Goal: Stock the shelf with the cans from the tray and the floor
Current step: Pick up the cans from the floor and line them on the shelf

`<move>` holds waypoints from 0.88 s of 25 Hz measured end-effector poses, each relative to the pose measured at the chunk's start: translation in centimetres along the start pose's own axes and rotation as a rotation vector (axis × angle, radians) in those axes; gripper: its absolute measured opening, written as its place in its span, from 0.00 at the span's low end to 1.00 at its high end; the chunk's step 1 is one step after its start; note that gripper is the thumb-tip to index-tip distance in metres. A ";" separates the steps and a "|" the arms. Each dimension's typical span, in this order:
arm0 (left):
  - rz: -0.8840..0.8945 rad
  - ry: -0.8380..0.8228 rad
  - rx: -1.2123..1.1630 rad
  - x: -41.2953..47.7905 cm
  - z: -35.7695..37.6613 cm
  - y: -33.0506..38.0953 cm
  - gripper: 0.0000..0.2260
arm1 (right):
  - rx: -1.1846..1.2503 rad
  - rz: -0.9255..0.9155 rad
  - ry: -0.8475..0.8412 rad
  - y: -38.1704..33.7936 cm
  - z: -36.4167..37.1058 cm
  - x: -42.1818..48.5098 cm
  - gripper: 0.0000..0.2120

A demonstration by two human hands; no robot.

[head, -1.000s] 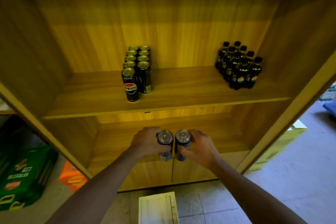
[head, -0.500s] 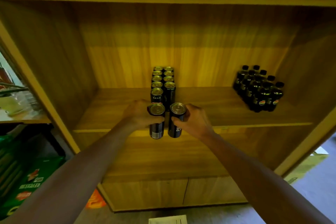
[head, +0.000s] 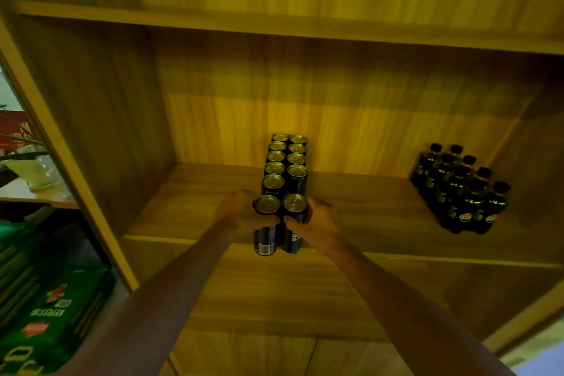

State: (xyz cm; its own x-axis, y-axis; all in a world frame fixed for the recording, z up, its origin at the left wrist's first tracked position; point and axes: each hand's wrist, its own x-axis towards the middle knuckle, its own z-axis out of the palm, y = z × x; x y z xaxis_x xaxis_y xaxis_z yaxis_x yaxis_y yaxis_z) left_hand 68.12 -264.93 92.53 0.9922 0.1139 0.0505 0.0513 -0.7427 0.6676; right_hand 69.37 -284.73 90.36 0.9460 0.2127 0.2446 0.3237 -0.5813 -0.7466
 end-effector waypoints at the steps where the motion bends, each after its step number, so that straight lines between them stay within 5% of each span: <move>1: -0.001 0.001 0.002 0.2 0.1 0.0 0.16 | 0.011 -0.001 0.008 0.1 0.0 0.3 0.18; 13: -0.021 0.048 0.000 0.6 0.7 0.4 0.14 | 0.103 0.037 0.019 2.0 0.5 3.0 0.12; 22: 0.005 0.067 -0.069 0.7 1.1 -0.2 0.26 | 0.141 0.050 0.018 2.8 1.0 3.5 0.16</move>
State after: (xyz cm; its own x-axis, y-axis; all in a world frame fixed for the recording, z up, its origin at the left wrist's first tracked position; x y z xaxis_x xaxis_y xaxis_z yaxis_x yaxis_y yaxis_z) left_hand 68.91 -265.38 91.62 0.9825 0.1560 0.1021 0.0362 -0.6967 0.7165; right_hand 73.60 -284.78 88.50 0.9614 0.1718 0.2148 0.2718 -0.4743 -0.8373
